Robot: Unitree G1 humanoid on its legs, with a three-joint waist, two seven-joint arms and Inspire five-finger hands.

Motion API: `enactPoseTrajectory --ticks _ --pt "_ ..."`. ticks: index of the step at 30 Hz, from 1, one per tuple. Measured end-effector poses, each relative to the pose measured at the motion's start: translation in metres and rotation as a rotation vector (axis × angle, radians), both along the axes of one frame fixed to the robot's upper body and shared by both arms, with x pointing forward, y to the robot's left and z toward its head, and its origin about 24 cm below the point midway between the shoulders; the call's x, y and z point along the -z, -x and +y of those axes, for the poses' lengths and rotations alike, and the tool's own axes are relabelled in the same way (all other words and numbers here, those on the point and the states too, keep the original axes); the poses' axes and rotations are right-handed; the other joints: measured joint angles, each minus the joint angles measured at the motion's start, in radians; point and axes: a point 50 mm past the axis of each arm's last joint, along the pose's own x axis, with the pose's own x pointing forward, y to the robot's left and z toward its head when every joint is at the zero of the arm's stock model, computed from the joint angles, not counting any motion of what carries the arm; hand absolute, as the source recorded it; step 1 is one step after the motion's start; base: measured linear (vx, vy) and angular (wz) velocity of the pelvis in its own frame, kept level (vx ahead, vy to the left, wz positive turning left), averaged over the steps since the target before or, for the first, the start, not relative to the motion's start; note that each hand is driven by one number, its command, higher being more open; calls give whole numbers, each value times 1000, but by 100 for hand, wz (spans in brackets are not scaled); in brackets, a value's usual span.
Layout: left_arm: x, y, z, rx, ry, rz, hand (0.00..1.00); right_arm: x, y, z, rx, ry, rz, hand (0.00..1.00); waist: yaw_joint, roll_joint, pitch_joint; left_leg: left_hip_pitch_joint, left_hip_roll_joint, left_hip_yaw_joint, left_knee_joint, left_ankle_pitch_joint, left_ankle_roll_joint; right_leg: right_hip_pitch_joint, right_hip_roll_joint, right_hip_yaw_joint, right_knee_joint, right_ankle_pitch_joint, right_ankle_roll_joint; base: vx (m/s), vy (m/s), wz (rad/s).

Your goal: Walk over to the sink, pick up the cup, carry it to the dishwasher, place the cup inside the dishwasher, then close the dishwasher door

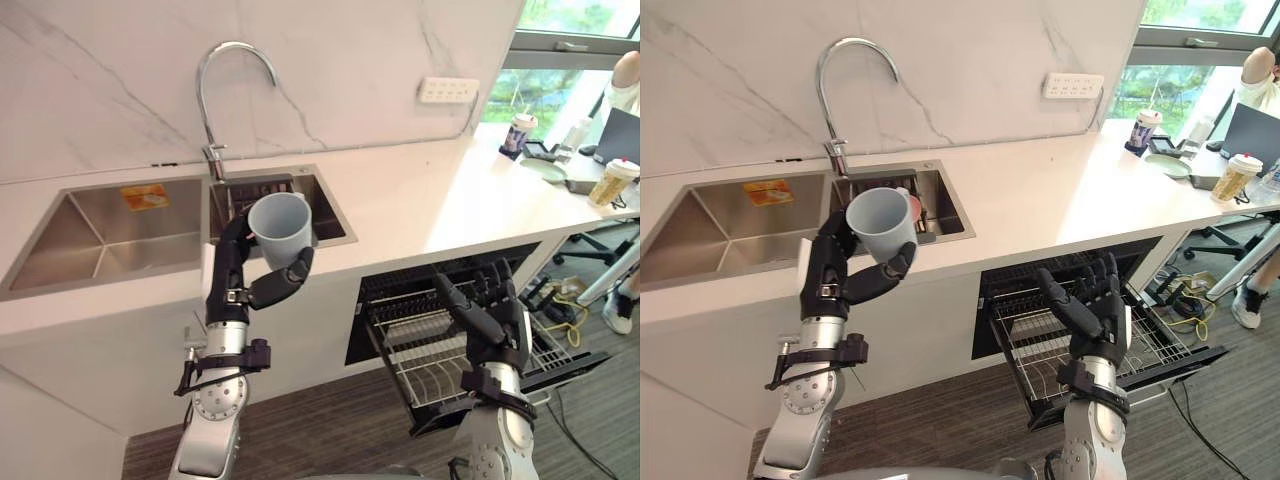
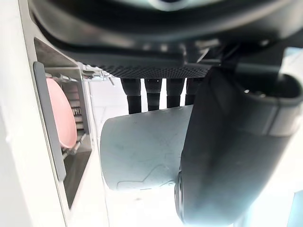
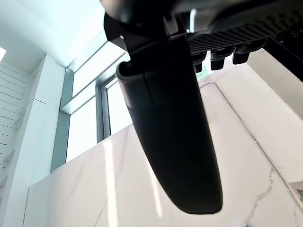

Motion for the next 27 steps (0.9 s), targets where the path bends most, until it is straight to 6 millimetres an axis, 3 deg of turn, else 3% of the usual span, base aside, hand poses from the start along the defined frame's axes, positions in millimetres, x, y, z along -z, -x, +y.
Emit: enactPoseTrajectory --ticks 2,6,7,8,9,10,11,12,14,15,16,17,18,21,27 --pt "1 0 -2 -20 -18 -5 0 -5 -2 -6 6 31 -15 100 4 25 -3 7 22 15 9 -17 -10 24 26 4 -40 -11 -11 152 -45 -41" --pt "-3 -1 -21 40 -46 -37 0 -17 -10 -5 25 38 -67 100 1 31 1 8 46 64 9 -38 -18 51 90 29 -161 -18 -22 65 -42 -49" --pt "-3 -1 -26 56 -49 -39 0 -22 -10 -2 17 34 -90 100 2 36 5 6 53 87 31 -66 -15 70 110 37 -211 -32 -26 28 -50 -62" --pt "-1 0 -30 67 -49 -33 0 -24 -9 3 -1 34 -102 100 2 55 18 13 78 113 85 -98 -32 107 133 51 -257 -49 -21 39 -37 -60" --pt "-1 2 -31 69 -51 -29 0 -25 -8 6 -9 29 -104 100 3 65 25 3 100 116 160 -122 -37 123 145 64 -273 -53 -17 27 28 -48" --pt "-1 4 -32 70 -56 -30 0 -25 -6 10 -17 18 -105 100 4 68 36 -54 137 90 344 -145 -35 142 155 79 -278 -53 -17 8 30 -56" --pt "-3 8 -33 66 -44 -37 0 -30 -3 14 -39 25 -124 100 13 85 47 -169 186 6 618 -119 -18 159 177 109 -280 -55 -20 24 61 -93" --pt "-6 11 -32 56 -30 -49 0 -37 -1 15 -57 45 -158 100 33 109 48 -250 210 -72 766 -103 -20 157 202 149 -279 -56 -21 87 97 -112" --pt "-7 12 -30 49 -38 -73 0 -40 -2 14 -63 58 -186 100 45 115 36 -263 203 -135 671 -122 2 154 202 192 -282 -51 -21 139 158 -101" --pt "-8 13 -29 54 -43 -90 0 -41 -1 11 -48 65 -198 100 43 110 30 -243 196 -168 508 -133 22 148 194 223 -288 -43 -14 165 193 -79" --pt "-8 13 -30 60 -42 -95 0 -42 -1 7 -35 77 -202 100 39 109 16 -225 184 -199 356 -119 15 130 182 244 -287 -41 -1 166 213 -70" --pt "-7 13 -32 65 -39 -91 0 -42 -2 2 -26 91 -202 100 32 109 -4 -208 161 -213 255 -64 -73 107 164 269 -285 -41 21 197 251 -51" --pt "-3 11 -34 78 -41 -76 0 -38 -3 -3 -10 98 -182 100 15 99 -29 -176 108 -186 155 -11 -94 95 119 288 -304 -29 47 167 206 -26" --pt "-3 -5 -47 137 -50 -72 0 -33 -8 -17 52 100 -149 100 -18 99 -38 -158 32 -177 56 37 -64 119 51 281 -402 36 113 180 251 9" --pt "-5 -16 -53 221 22 -23 0 -22 -11 -5 61 26 -100 100 -23 99 -38 -96 -2 -113 -19 33 -29 131 21 239 -450 110 119 83 144 -26"
